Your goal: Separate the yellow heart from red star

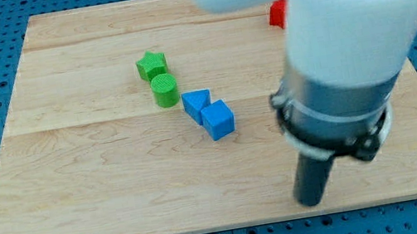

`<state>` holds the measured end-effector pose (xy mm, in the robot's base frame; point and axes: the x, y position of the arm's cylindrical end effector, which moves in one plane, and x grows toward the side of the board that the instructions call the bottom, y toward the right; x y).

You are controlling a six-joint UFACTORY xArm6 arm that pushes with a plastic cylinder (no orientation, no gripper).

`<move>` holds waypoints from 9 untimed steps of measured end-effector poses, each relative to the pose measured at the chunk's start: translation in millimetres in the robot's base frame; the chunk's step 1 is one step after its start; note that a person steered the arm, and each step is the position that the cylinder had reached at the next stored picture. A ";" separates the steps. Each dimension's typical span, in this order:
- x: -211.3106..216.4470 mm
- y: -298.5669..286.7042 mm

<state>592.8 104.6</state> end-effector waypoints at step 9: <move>-231.0 134.2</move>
<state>361.8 238.8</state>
